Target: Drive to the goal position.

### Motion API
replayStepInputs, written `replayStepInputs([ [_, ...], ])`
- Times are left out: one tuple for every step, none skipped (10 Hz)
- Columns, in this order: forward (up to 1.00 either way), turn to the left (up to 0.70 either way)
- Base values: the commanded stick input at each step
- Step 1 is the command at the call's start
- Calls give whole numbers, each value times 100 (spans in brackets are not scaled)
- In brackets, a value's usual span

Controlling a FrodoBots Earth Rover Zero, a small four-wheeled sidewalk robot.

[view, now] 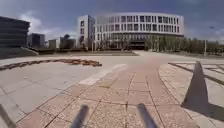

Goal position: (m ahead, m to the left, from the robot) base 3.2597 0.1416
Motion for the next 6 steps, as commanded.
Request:
replayStepInputs([
  [70,-35],
  [70,-35],
  [70,-35],
  [70,-28],
  [70,0],
  [70,0],
])
